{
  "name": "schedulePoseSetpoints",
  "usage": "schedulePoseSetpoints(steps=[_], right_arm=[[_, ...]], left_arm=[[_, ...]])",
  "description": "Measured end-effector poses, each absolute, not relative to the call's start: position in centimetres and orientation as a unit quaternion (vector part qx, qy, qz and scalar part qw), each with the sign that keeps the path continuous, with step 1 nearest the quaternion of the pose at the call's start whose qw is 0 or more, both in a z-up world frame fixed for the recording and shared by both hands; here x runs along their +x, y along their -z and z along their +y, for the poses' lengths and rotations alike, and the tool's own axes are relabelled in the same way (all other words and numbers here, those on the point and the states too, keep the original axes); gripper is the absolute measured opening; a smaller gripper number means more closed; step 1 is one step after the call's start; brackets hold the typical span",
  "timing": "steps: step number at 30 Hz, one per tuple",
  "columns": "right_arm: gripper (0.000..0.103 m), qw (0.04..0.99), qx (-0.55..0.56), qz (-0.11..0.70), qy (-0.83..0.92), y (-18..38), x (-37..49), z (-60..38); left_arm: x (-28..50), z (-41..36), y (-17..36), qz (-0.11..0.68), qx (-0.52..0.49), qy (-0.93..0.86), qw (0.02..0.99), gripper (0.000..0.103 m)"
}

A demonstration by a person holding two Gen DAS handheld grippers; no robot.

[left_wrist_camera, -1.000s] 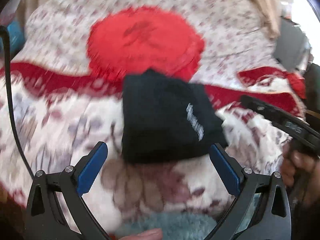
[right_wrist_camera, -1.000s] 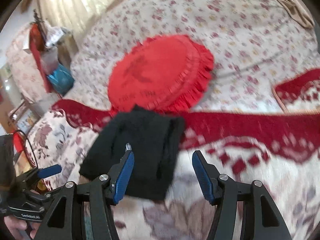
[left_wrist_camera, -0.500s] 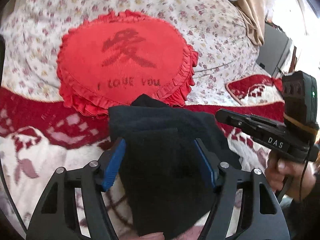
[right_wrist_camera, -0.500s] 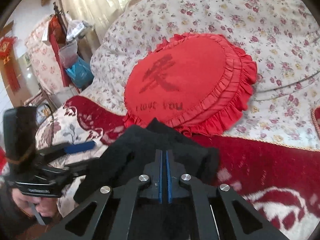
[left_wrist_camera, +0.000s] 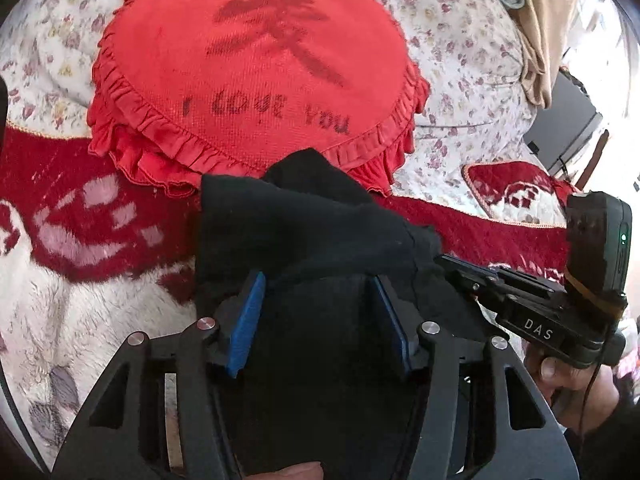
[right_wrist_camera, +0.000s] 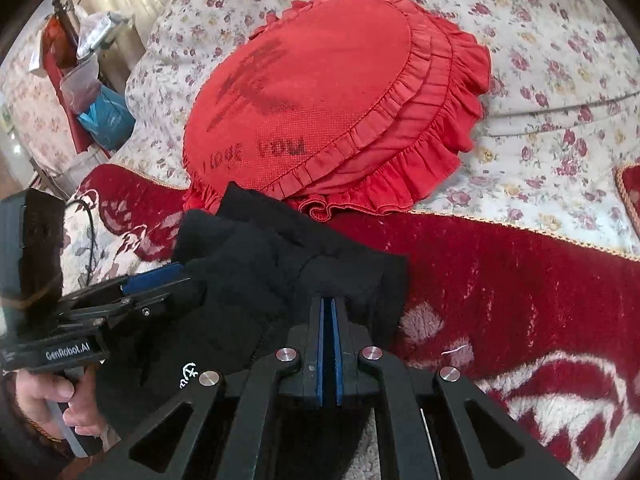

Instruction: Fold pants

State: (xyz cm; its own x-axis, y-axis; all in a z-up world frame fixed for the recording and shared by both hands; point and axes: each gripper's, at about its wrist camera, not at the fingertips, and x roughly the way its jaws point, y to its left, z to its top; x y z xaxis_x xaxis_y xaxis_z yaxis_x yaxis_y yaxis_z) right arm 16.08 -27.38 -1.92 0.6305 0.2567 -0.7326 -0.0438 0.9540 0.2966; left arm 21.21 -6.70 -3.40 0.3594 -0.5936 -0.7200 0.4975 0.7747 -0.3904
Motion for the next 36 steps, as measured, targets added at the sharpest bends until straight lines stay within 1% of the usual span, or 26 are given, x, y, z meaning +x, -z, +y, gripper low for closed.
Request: schedulePoseSetpoints(steps=[2,6,7,8,9,11,14,15,17,18,19,21,25,27,31,33,36], right_arm=[[0.003,0.893,0.132,0.421,-0.084,2.1,16.1,-27.6],[0.003,0.896,0.154,0.407,-0.089,1.3,15.2,-28.2],[0.003,0.899,0.162,0.396,-0.095,0.5,14.6,-28.2],[0.003,0.905,0.168,0.378,-0.105,-0.4,13.7,-28.4],[0.003,0.910,0.166,0.363,-0.114,-1.3,12.7,-28.3],[0.003,0.914,0.152,0.350,-0.139,-2.6,10.8,-27.7],[0.003,0.906,0.122,0.366,-0.176,-2.9,8.6,-26.1],[0.003,0.899,0.112,0.382,-0.183,-2.6,8.5,-25.6],[0.003,0.873,0.086,0.447,-0.176,-0.2,8.8,-24.6],[0.003,0.866,0.086,0.460,-0.177,0.6,8.7,-24.4],[0.003,0.871,0.087,0.450,-0.176,0.2,8.5,-24.5],[0.005,0.883,0.091,0.429,-0.164,-1.0,7.7,-24.9],[0.006,0.895,0.128,0.407,-0.128,-2.3,4.9,-25.9],[0.007,0.898,0.120,0.410,-0.107,-2.4,3.4,-25.5],[0.008,0.897,0.086,0.425,-0.089,-2.3,1.8,-24.5],[0.009,0.898,0.075,0.425,-0.090,-2.3,1.5,-23.9],[0.019,0.898,0.062,0.429,-0.079,-2.0,1.7,-23.6]], left_arm=[[20.9,-7.5,3.2,0.459,-0.028,0.322,0.828,0.056],[20.2,-7.1,1.9,0.447,-0.021,0.309,0.840,0.058],[19.7,-6.6,1.4,0.440,-0.029,0.312,0.841,0.059],[19.0,-6.0,0.7,0.434,-0.047,0.324,0.840,0.063],[18.0,-5.2,-0.1,0.426,-0.065,0.338,0.837,0.065],[16.2,-4.4,-1.0,0.418,-0.073,0.346,0.837,0.065],[13.7,-4.9,-0.6,0.439,-0.048,0.357,0.823,0.066],[13.1,-5.5,0.3,0.451,-0.015,0.348,0.822,0.066],[12.4,-6.9,1.5,0.465,0.046,0.330,0.820,0.066],[12.0,-7.0,1.2,0.461,0.063,0.324,0.824,0.066],[11.7,-7.1,0.7,0.463,0.072,0.317,0.825,0.067],[11.2,-7.1,-0.6,0.471,0.074,0.308,0.823,0.076],[7.6,-5.8,-3.4,0.457,0.038,0.290,0.840,0.078],[5.4,-5.4,-3.8,0.462,0.006,0.285,0.840,0.085],[2.6,-6.1,-3.1,0.460,0.024,0.227,0.858,0.085],[2.3,-6.2,-3.5,0.447,0.029,0.198,0.872,0.085],[2.1,-6.6,-3.3,0.441,0.056,0.169,0.879,0.085]])
